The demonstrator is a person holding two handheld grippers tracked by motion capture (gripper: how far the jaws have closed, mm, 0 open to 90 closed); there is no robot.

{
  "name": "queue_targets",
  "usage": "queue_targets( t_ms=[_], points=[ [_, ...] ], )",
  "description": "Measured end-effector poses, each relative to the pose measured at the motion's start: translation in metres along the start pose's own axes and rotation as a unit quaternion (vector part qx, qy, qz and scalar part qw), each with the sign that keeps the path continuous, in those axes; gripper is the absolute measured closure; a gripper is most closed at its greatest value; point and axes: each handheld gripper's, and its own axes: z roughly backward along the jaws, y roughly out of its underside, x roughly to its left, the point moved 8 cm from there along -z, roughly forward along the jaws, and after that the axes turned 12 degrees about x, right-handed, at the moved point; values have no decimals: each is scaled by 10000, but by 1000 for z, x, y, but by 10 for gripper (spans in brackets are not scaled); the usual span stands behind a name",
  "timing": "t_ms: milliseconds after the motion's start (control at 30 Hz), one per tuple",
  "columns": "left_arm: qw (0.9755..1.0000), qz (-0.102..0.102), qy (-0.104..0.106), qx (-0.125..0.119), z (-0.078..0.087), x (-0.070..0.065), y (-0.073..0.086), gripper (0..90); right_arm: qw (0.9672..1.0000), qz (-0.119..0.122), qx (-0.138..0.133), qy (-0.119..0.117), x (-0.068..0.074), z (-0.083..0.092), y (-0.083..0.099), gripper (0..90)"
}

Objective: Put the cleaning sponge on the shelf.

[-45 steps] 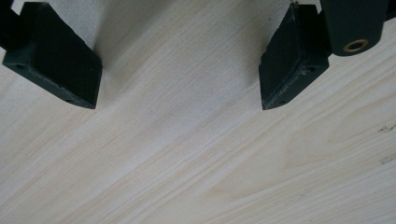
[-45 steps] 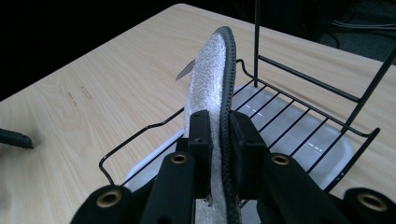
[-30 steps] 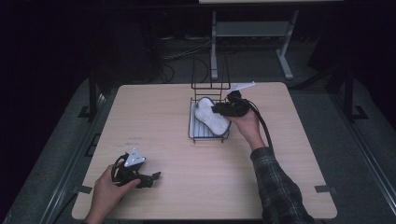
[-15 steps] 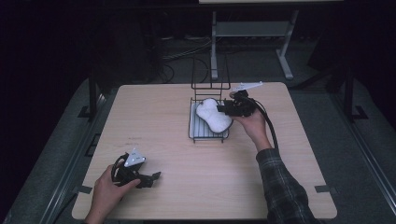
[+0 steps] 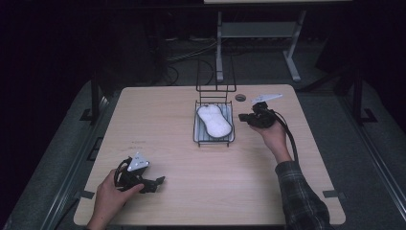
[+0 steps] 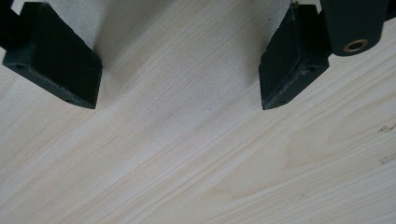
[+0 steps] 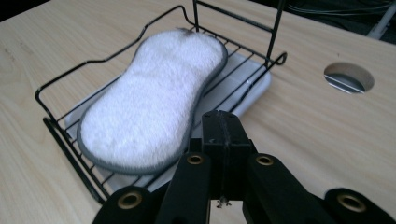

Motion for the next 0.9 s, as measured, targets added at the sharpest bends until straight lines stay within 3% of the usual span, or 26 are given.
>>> queue_targets(
  t_ms=[533,900],
  points=[
    [10000,4,5,1,0,0,0,127,9997,-9,199,110,2,26,47,894],
    [10000,8,5,0,0,0,0,127,9990,-170,335,255,3,38,79,499]
  ],
)
